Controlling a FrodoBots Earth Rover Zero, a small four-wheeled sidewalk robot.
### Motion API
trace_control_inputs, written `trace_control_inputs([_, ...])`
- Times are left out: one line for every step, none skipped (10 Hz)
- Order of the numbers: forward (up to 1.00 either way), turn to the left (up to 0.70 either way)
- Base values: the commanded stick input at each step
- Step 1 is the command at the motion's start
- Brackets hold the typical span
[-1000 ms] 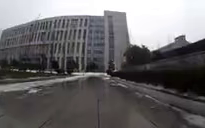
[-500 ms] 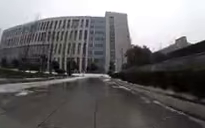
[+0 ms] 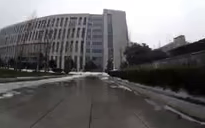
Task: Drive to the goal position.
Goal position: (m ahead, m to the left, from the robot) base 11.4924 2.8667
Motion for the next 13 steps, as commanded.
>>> trace_control_inputs([1.00, 0.03])
trace_control_inputs([1.00, 0.27])
trace_control_inputs([1.00, 0.27])
trace_control_inputs([1.00, 0.27])
trace_control_inputs([1.00, 0.27])
trace_control_inputs([1.00, 0.27])
trace_control_inputs([1.00, 0.27])
trace_control_inputs([1.00, 0.27])
trace_control_inputs([1.00, 0.00])
trace_control_inputs([1.00, 0.00])
trace_control_inputs([1.00, 0.00])
trace_control_inputs([1.00, 0.00])
trace_control_inputs([1.00, 0.00])
